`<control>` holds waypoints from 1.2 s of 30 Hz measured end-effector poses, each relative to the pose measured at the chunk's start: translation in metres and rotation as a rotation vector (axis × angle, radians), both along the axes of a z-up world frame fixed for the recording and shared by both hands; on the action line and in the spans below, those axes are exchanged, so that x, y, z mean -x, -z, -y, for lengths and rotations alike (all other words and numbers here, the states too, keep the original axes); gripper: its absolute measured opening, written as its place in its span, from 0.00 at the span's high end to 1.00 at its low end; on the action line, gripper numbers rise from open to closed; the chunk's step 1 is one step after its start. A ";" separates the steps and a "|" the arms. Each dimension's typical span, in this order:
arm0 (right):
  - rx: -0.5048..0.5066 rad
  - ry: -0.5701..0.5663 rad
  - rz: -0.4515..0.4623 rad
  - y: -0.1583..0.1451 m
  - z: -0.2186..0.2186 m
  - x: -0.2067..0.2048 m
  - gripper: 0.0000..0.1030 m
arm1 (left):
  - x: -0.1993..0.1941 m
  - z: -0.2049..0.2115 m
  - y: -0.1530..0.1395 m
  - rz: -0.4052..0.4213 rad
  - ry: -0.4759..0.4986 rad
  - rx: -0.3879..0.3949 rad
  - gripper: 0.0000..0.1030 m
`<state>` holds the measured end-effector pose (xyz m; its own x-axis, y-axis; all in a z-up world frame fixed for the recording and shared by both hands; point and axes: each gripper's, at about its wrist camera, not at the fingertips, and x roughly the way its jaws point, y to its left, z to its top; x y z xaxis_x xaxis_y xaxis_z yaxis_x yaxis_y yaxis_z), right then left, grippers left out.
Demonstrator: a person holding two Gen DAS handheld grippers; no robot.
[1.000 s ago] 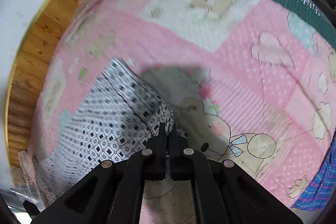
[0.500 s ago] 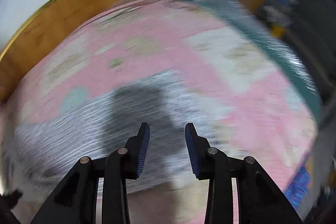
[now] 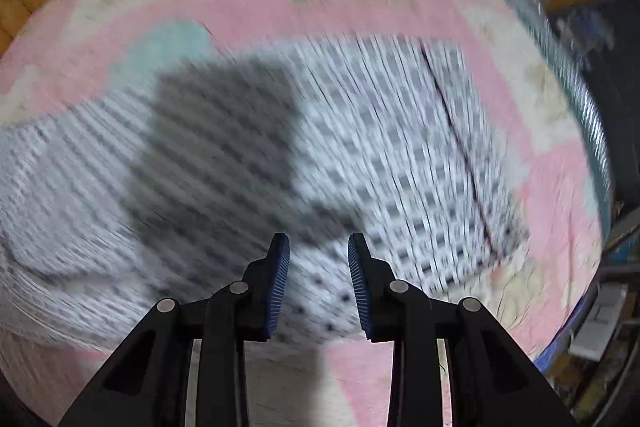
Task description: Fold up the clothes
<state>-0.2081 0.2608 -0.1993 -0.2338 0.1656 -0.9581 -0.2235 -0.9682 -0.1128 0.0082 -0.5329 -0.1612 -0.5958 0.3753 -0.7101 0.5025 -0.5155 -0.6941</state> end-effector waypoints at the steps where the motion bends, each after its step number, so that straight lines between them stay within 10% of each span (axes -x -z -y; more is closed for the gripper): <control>1: 0.025 -0.048 -0.032 -0.014 0.026 0.012 0.69 | -0.004 0.004 -0.005 -0.018 -0.009 0.007 0.74; 7: 0.216 -0.401 -0.113 -0.045 0.215 0.092 0.59 | -0.008 0.060 0.013 0.098 -0.221 0.097 0.62; 11: 0.321 -0.544 -0.082 -0.036 0.323 0.134 0.58 | 0.016 0.045 0.017 0.091 -0.110 0.123 0.62; 14: 0.355 -0.612 -0.055 -0.027 0.374 0.155 0.48 | 0.017 0.035 0.015 0.146 -0.086 0.268 0.94; 17: 0.373 -0.631 -0.036 -0.003 0.416 0.195 0.40 | 0.006 0.044 0.002 0.191 -0.138 0.410 0.95; 24: 0.415 -0.721 0.068 0.032 0.475 0.237 0.51 | -0.030 0.053 -0.023 0.089 -0.151 0.317 0.93; 26: 0.367 -0.775 0.031 0.030 0.488 0.231 0.98 | -0.032 0.057 -0.039 0.008 -0.167 0.260 0.86; 31: 0.412 -0.849 -0.122 -0.017 0.498 0.181 0.99 | 0.012 0.041 -0.071 -0.205 -0.073 0.028 0.53; 36: 0.513 -0.925 -0.200 -0.042 0.508 0.116 0.99 | 0.092 -0.001 -0.079 -0.303 0.052 -0.078 0.42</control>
<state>-0.3246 -0.2473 -0.1569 -0.2225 -0.5670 -0.7931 0.6502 -0.6925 0.3126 -0.0837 -0.5319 -0.0821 -0.7547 0.4571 -0.4706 0.2408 -0.4743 -0.8468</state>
